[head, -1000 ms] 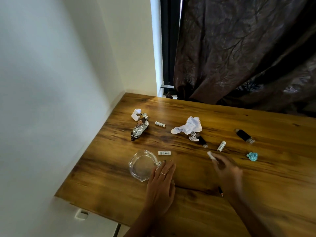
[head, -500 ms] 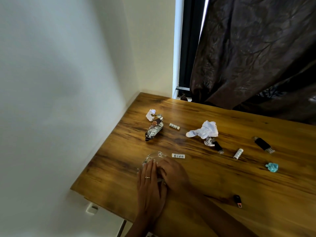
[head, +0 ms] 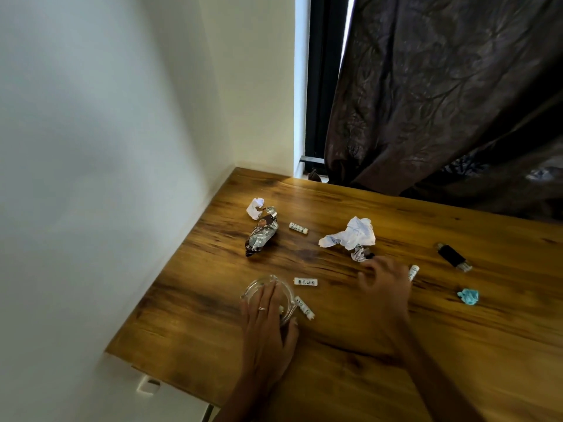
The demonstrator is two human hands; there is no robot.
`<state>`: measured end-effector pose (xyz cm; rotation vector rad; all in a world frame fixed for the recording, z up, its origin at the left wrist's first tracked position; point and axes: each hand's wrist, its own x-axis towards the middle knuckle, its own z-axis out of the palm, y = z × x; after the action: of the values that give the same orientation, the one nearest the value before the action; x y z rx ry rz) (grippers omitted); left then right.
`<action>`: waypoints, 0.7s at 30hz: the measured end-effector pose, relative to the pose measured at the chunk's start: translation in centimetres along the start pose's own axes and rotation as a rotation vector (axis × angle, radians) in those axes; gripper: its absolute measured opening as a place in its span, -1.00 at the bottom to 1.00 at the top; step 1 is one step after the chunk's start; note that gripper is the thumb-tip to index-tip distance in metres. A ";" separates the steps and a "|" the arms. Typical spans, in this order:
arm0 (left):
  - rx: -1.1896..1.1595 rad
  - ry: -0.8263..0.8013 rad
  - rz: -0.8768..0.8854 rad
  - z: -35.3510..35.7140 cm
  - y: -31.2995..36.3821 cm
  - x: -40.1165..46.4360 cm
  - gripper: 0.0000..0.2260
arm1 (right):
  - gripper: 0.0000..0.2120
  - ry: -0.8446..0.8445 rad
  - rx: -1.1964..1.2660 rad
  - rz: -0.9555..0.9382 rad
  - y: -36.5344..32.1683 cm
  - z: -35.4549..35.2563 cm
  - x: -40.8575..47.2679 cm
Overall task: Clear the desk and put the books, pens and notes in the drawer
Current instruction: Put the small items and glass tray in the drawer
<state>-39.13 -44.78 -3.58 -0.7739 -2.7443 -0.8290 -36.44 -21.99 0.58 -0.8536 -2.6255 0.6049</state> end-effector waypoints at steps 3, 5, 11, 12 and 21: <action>-0.017 -0.087 0.046 -0.1 1.6 2.1 -0.41 | -0.62 -0.048 -0.122 0.231 3.6 -1.6 1.1; 0.010 -0.137 0.091 0.3 2.2 3.4 -0.43 | -0.59 -0.037 -0.149 0.250 5.3 -1.8 1.2; 0.227 -0.273 0.171 0.7 3.7 7.2 -0.59 | -0.60 -0.012 -0.200 0.217 6.8 -1.9 0.5; 0.271 -0.309 0.166 0.7 4.0 7.7 -0.63 | -0.63 0.004 -0.205 0.228 6.9 -1.9 0.5; 0.396 -0.307 0.141 1.3 4.3 9.1 -0.75 | -0.83 0.157 -0.071 0.162 8.6 -1.8 -0.6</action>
<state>-44.57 -37.09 0.10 -1.0612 -2.9252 -0.1347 -31.10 -15.45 -2.08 -1.0966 -2.4653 0.4661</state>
